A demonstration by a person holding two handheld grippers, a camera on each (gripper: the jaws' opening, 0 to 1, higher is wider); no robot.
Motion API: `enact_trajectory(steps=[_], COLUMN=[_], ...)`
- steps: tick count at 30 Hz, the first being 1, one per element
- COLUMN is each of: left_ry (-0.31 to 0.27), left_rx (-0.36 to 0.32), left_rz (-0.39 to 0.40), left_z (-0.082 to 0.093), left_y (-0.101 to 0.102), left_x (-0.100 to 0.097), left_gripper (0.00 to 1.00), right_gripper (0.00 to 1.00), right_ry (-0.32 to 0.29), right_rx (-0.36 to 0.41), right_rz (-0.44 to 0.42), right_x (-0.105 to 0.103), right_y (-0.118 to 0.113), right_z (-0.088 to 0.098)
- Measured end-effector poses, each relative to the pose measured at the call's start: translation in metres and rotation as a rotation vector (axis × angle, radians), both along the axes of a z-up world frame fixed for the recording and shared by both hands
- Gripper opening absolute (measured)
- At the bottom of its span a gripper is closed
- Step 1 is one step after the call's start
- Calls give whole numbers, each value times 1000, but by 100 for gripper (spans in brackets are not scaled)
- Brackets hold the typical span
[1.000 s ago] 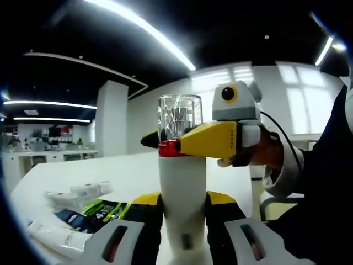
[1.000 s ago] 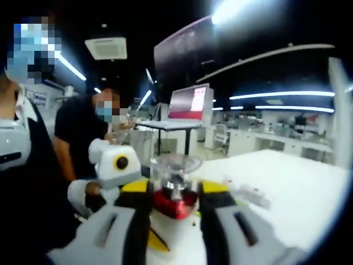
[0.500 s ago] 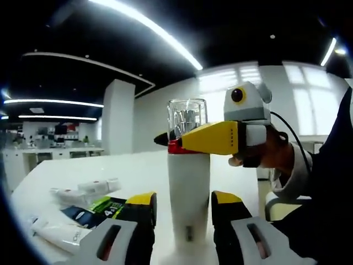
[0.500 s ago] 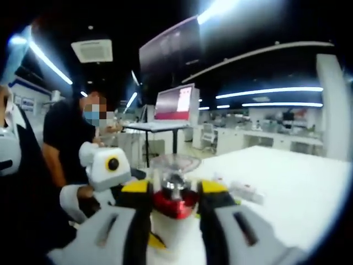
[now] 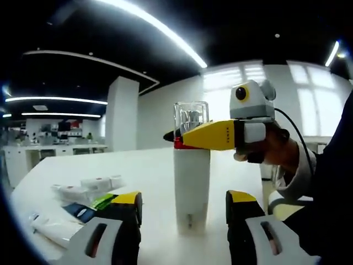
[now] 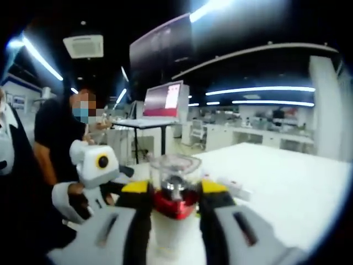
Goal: Arrange the skincare products in the storage area until every visible bottle or jar stands upright without overlapping.
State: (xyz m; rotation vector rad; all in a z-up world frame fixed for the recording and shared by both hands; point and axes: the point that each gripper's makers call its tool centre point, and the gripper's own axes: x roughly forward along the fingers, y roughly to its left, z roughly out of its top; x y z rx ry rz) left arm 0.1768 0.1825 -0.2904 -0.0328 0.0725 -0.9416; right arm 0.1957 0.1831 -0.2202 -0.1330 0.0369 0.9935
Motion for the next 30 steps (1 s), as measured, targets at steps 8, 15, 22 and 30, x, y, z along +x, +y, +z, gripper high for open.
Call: enact_trajectory(steps=[8,15,22,30], left_ry=[43,37,65,74], left_rx=[-85,-128,-151,-162], left_rz=[60,97,116,132], left_z=[5,13,12,12], left_y=[15,25,27,30], left_x=[11,15,18,19], left_gripper=[83,88,99,99], right_gripper=[31,31,31,31], right_ry=[26,11,5,2], right_rx=[17,-8,16,18], right_rz=[-64,-114,-160,-204], right_x=[12,23,32,41], right_y=[-17,-32,-48,-75], right_z=[2,4,11,12])
